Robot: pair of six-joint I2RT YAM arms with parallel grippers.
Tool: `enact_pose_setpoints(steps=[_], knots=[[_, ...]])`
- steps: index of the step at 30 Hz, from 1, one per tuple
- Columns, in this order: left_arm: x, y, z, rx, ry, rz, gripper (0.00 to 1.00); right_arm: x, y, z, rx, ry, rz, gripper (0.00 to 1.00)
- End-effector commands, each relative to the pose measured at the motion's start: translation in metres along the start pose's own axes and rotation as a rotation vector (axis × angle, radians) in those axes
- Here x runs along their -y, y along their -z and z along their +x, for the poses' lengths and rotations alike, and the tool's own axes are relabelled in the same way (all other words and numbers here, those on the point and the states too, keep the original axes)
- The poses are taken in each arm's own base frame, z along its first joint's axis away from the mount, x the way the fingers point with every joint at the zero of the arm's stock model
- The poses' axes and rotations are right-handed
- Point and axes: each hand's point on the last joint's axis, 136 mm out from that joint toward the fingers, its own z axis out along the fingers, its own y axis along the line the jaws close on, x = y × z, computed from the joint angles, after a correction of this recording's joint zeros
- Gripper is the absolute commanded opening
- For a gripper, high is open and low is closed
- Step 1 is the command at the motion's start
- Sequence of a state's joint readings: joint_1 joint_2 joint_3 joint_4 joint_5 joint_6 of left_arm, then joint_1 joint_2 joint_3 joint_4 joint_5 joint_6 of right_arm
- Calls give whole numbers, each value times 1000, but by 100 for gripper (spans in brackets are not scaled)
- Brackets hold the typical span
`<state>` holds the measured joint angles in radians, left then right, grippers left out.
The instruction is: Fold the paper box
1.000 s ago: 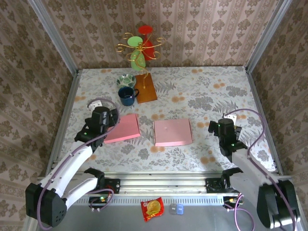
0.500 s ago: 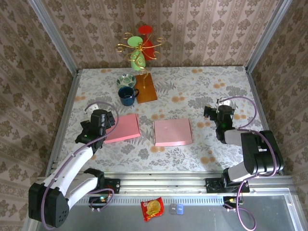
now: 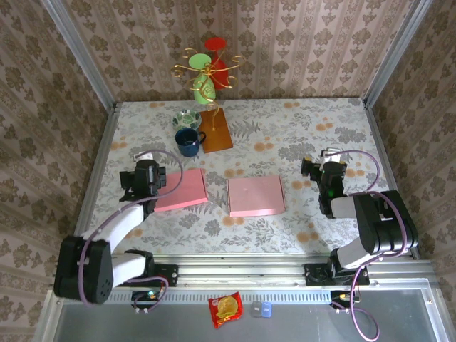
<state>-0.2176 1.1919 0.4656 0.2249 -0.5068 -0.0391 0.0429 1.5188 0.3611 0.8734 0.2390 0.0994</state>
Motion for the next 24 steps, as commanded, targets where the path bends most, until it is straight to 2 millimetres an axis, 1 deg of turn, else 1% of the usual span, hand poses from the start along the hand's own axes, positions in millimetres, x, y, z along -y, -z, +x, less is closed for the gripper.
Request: enact_pose_setpoints(steps=[1,3,6,8,10,11,12,13,14,15,16,18,20,22,23,24], knots=[[5,-15,-15,164,-37,25,100,3,-3,-13,41,13,30,100],[5,-23,-21,172,-15,38,100,3,-3,-13,41,14,31,100],[10,-37,-26,157,-14,77,100,3,-3,-13,42,14,31,100],[10,-44,-30,162,-9,86,100,3,-3,-13,42,14,30,100],[9,-51,-28,157,52,98,100,3,-3,-13,40,14,30,100],[10,-54,-23,185,62,98,100,3,-3,-12,40,15,30,100],[8,-54,-23,218,64,99,100,2,-3,-13,41,15,30,100],[11,-53,-20,185,77,124,100,3,-3,-13,41,15,30,100],[11,-53,-19,201,80,131,100,3,-3,-13,41,14,30,100],[14,-52,-9,215,79,139,100,3,-3,-13,42,14,30,100],[11,-47,-14,293,83,130,100,3,-3,-13,41,14,31,100],[7,-36,-7,314,112,140,100,3,-3,-12,40,13,30,100],[0,-34,-9,356,126,106,100,2,-3,-13,41,15,30,100],[-2,-40,-7,312,150,111,100,3,-3,-13,40,14,31,100],[-2,-48,-9,279,155,137,100,3,-3,-13,39,16,31,100],[6,-54,-11,244,125,167,100,3,-3,-13,39,15,30,100]])
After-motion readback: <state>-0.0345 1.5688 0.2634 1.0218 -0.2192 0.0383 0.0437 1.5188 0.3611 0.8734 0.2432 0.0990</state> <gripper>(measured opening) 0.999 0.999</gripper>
